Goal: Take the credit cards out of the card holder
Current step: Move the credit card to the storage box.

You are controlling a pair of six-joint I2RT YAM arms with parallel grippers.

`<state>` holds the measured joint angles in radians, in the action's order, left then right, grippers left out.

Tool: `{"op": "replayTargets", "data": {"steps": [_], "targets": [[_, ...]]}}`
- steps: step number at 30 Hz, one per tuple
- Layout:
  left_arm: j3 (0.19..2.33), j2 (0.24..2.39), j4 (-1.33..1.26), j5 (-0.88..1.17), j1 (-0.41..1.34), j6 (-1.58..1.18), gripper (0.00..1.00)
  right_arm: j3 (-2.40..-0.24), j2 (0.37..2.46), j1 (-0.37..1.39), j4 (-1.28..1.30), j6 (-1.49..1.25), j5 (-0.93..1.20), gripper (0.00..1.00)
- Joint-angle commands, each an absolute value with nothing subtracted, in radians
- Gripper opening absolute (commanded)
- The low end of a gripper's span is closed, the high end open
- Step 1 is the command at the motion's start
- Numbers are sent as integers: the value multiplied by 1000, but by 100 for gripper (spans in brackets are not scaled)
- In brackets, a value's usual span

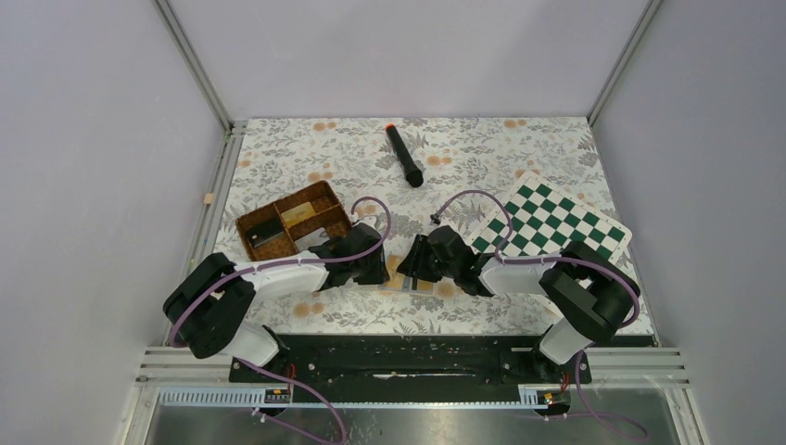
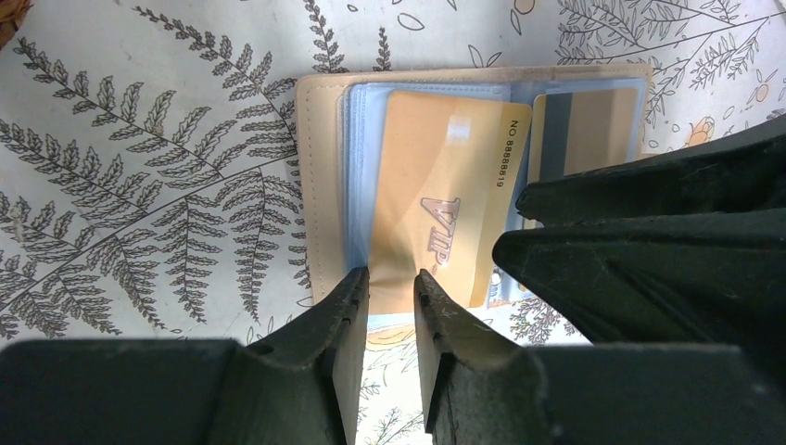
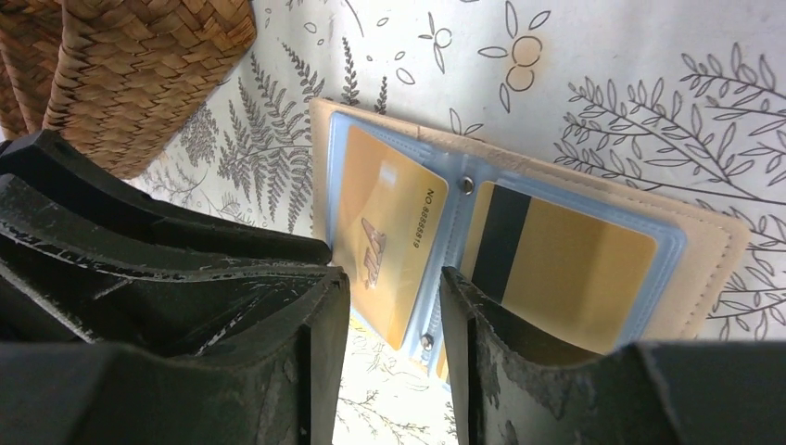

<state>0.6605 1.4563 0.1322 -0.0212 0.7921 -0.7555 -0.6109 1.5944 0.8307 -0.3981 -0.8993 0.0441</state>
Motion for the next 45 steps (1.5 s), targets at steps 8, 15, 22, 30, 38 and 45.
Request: {"op": "replayTargets", "data": {"steps": [8,15,22,30,38,45], "targets": [[636,1437,103,-5,796,-747,25,-646,1657,825,-435,-916,-3,48],[626,1433,96,-5,796,-749,25,-621,1680,825,-515,-938,43,46],[613,1414,96,-5,796,-753,26,-555,1692,817,-647,-964,63,16],[611,1412,109,-5,796,-752,26,-484,1637,784,-712,-960,84,0],[612,1394,119,-9,796,-761,27,-447,1520,733,-627,-891,106,0],[657,1325,180,-5,796,-750,33,-437,1413,705,-518,-845,143,0]]}}
